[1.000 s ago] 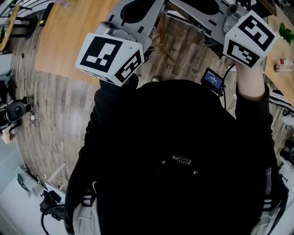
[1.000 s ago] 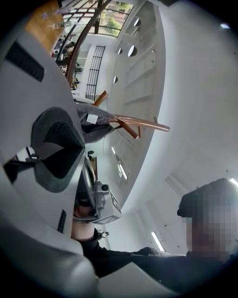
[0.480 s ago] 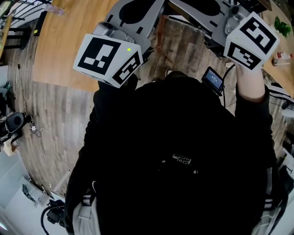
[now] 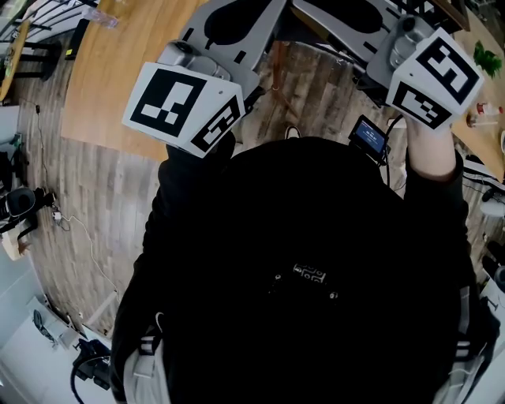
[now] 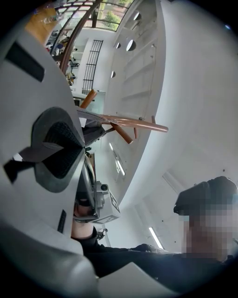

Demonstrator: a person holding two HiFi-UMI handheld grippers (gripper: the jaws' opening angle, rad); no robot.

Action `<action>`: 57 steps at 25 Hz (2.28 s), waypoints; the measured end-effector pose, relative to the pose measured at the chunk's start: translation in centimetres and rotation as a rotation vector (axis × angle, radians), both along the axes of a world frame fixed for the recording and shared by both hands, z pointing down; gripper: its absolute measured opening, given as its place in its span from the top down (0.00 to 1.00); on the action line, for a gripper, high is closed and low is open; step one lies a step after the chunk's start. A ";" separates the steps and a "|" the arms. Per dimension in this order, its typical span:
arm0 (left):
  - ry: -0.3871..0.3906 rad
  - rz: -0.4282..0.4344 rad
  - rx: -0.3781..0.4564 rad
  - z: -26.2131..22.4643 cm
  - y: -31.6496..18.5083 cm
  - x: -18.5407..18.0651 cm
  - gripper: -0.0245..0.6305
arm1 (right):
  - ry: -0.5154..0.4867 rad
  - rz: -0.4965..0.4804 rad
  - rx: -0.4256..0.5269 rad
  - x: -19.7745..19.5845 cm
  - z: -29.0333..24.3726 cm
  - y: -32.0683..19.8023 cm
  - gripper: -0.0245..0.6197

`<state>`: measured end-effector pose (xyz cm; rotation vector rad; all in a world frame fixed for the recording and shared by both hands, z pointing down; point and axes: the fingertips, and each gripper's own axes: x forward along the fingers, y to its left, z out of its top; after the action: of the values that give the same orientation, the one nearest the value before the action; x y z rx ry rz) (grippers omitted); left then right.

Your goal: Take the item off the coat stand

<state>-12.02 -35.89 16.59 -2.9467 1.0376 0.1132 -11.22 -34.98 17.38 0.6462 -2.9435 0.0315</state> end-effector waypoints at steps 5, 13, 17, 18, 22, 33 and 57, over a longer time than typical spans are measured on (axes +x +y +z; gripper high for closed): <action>0.013 -0.010 -0.007 0.3 -0.8 0.2 0.96 | -0.026 0.004 0.012 0.3 0.2 -0.8 0.94; 0.021 0.027 -0.001 0.6 -1.0 1.0 0.96 | -0.037 -0.003 -0.007 1.1 0.6 -1.0 0.94; 0.035 0.033 0.010 0.2 -1.0 0.9 0.96 | -0.047 -0.001 -0.006 1.0 0.3 -1.0 0.94; 0.038 0.034 0.017 0.0 -1.0 0.8 0.96 | -0.049 -0.002 -0.002 0.9 0.1 -1.0 0.94; 0.044 0.040 0.031 -0.3 -0.8 0.4 0.96 | -0.051 -0.010 0.008 0.6 -0.3 -0.7 0.94; 0.108 0.038 0.047 -0.8 -1.3 -1.7 0.86 | -0.116 0.069 0.002 3.7 -1.3 -1.7 0.93; 0.100 -0.013 -0.001 1.1 -5.3 -2.6 0.53 | -0.081 0.213 -0.041 7.4 1.1 -5.8 0.62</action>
<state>-14.67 -41.16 17.64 -2.9621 1.0685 0.2625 -3.81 -40.77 18.46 0.9702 -2.9270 0.1419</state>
